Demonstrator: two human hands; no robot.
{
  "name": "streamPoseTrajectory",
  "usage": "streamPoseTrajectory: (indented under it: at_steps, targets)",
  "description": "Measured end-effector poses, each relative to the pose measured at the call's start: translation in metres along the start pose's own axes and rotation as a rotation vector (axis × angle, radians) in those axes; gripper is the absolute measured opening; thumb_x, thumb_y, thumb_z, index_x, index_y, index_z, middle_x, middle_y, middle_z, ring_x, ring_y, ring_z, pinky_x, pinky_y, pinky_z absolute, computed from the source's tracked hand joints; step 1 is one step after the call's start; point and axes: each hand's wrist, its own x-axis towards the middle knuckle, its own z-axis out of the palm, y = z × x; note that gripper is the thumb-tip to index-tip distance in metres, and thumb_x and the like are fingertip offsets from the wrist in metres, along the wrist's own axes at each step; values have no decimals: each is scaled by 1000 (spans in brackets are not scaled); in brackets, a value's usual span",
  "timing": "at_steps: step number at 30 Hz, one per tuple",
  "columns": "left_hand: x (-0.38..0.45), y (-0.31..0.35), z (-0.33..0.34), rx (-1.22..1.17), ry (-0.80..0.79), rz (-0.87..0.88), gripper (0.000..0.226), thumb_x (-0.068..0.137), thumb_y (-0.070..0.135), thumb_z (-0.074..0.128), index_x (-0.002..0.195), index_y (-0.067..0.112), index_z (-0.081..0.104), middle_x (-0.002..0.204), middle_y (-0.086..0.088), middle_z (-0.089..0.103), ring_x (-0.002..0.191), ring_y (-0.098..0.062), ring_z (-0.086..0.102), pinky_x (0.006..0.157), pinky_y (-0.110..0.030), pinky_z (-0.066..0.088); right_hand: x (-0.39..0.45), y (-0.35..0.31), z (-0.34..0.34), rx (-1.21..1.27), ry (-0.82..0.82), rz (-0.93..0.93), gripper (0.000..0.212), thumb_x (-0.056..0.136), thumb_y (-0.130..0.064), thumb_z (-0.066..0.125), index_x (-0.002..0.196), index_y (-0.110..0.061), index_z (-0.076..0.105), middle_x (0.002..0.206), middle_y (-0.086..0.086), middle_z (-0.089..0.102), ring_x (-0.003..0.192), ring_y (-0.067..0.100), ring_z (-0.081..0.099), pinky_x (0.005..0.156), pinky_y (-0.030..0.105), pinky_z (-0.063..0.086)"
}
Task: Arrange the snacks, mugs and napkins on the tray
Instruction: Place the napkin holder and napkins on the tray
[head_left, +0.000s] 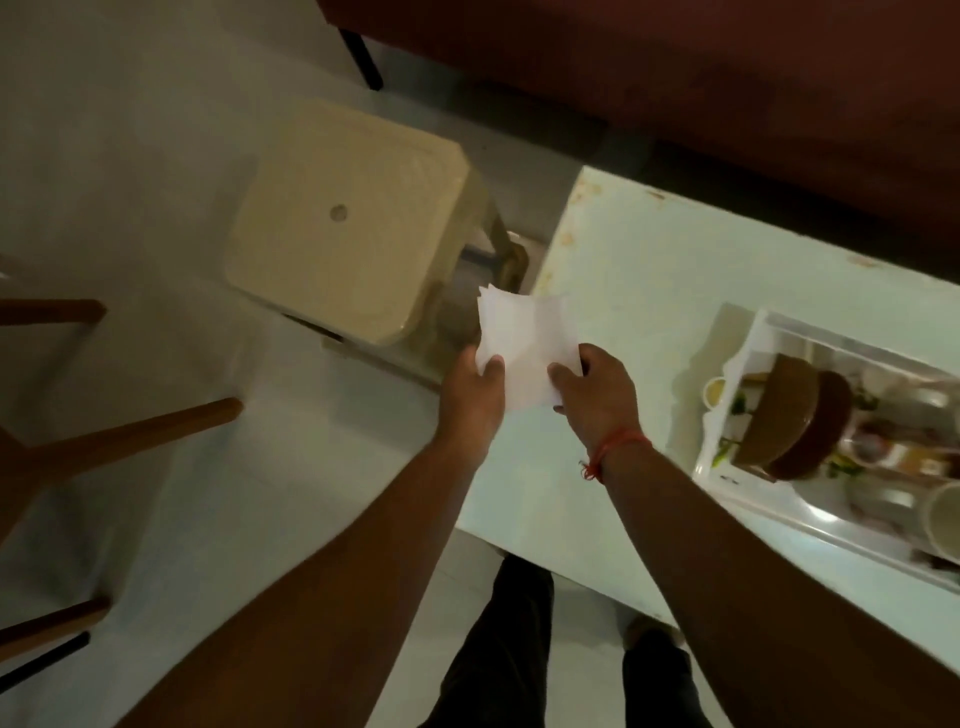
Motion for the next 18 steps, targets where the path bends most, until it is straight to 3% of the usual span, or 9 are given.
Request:
streamPoseTrajectory:
  at_steps: [3, 6, 10, 13, 18]
  targets:
    - [-36, 6, 44, -29, -54, 17, 27, 100, 27, 45, 125, 20, 52, 113, -2, 60, 94, -16, 60, 79, -29, 53, -20, 27, -38, -128, 134, -96, 15, 93, -20, 54, 101, -13, 66, 94, 1, 67, 86, 22, 61, 73, 30, 47]
    - [-69, 15, 87, -49, -138, 7, 30, 102, 27, 41, 128, 19, 53, 115, -2, 61, 96, -17, 59, 83, -28, 50, -36, 52, -74, -222, 202, -180, 26, 95, -22, 49, 114, -20, 66, 105, -1, 68, 96, 20, 62, 81, 35, 52]
    - [-102, 21, 135, -133, -268, -21, 22, 101, 27, 39, 105, 32, 60, 111, 0, 68, 103, -18, 64, 96, -39, 52, -48, 77, -113, -356, 303, -305, 36, 98, -24, 48, 131, -21, 61, 118, 2, 68, 107, 22, 63, 88, 37, 54]
    - [-121, 27, 164, -174, -303, -17, 29, 100, 22, 39, 95, 35, 66, 105, 0, 72, 102, -16, 67, 93, -35, 52, -53, 91, -138, -411, 314, -347, 34, 100, -28, 41, 127, -22, 61, 109, 2, 68, 100, 23, 63, 79, 36, 54]
    - [-142, 33, 194, -223, -342, 2, 31, 101, 21, 40, 120, 21, 65, 109, -1, 73, 103, -13, 68, 89, -28, 52, -54, 105, -165, -339, 309, -347, 32, 102, -24, 42, 127, -19, 61, 107, 6, 67, 98, 25, 63, 78, 39, 55]
